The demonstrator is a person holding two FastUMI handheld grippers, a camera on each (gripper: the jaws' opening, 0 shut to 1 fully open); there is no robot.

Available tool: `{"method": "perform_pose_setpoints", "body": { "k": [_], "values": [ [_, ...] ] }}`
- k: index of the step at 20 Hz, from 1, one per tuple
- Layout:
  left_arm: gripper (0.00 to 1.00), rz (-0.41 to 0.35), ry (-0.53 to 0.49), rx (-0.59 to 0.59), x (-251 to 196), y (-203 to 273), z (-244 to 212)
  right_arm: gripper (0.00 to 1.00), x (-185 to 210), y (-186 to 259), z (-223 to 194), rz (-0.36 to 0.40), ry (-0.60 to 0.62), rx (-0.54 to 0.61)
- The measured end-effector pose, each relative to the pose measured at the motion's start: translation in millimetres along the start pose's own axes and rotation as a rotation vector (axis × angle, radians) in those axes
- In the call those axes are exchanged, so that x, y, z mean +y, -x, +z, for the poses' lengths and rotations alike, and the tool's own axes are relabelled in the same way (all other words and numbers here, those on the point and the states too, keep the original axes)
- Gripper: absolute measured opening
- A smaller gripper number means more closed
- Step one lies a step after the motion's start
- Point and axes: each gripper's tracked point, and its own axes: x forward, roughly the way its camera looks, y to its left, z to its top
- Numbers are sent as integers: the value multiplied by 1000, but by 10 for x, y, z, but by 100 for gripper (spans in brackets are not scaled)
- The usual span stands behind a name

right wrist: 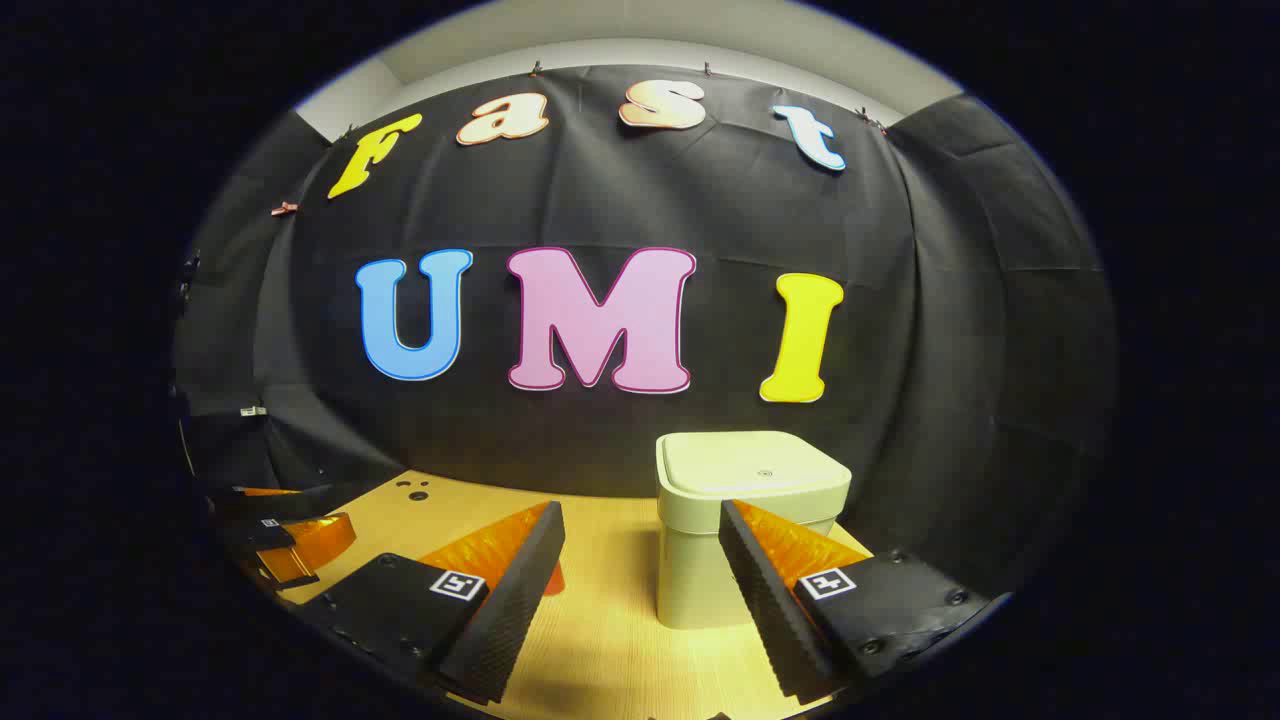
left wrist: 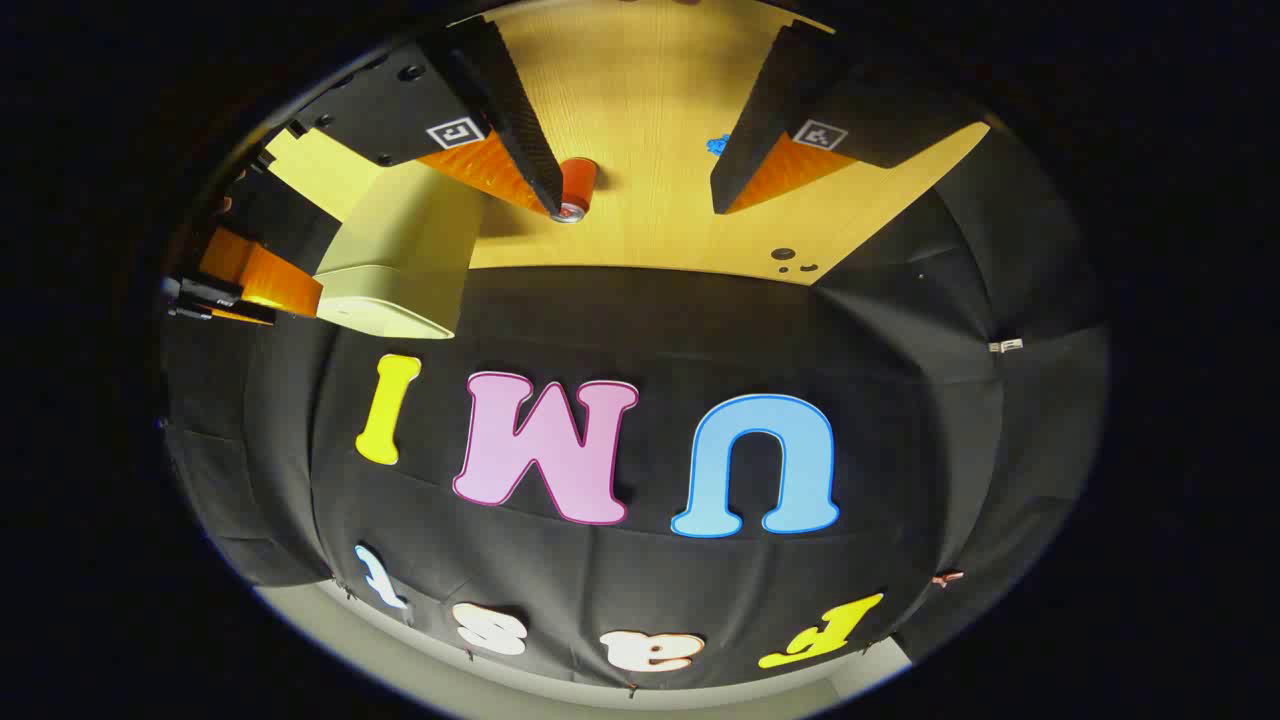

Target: Press the lid of the desktop garbage bin to open it, pick up the crumpled paper on the desktop and throw it into the bin, then pick up the pop can on the desktop and drop it into the bin, and finally close the garbage bin lid.

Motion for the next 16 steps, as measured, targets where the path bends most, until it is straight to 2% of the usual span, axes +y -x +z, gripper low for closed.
{"method": "perform_pose_setpoints", "body": {
  "k": [9, 16],
  "values": [
    [96, -49, -3, 6, -256, -207, -28, 98, 49, -127, -89, 39, 21, 36],
    [96, -34, -15, 20, -278, -298, -51, 98, 50, -204, -112, 59, 22, 47]
  ]
}}
